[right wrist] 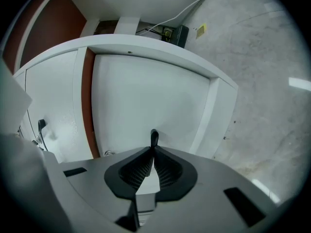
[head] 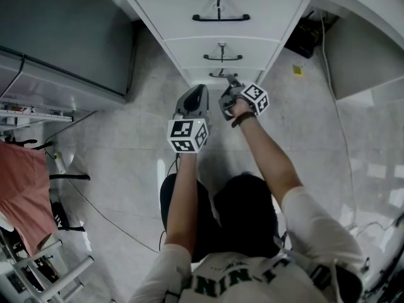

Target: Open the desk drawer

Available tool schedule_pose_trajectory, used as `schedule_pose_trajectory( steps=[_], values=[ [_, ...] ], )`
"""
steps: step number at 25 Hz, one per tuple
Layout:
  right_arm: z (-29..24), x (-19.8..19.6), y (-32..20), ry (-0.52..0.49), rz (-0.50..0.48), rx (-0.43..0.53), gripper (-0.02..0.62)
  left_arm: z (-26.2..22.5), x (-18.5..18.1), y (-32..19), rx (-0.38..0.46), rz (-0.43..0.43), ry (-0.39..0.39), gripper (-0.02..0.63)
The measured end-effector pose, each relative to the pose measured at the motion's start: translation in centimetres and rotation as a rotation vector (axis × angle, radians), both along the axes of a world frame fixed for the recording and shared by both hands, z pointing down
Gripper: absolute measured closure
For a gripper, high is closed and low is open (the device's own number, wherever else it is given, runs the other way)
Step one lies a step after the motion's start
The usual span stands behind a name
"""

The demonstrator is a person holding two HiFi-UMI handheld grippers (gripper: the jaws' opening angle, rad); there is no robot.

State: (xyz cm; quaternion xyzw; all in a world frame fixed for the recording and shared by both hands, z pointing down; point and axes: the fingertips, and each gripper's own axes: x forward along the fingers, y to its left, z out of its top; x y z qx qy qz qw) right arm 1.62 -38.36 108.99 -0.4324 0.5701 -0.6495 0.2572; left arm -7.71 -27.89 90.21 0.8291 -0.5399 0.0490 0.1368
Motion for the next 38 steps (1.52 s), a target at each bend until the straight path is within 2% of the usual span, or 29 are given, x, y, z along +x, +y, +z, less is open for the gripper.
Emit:
schedule_pose_trajectory(
  steps=[16,32,38],
  values=[
    [0.4,0.0,3.8,-0.005,0.023,-0.078,0.568,-0.7,-1.4,2.4,0.007,-0.008,0.029,0.603],
    [0.4,-0.1,9.2,-0.007,-0.012,-0.122,0.569,-1.4,-1.5,4.1,0.021,-0.013,0.054,0.603],
    [0.2,-0.3,11.5,-0.032,-0.025,-0.167,0.569,-1.6,-1.6,4.7,0.023,-0.016,0.059,0.603]
  ],
)
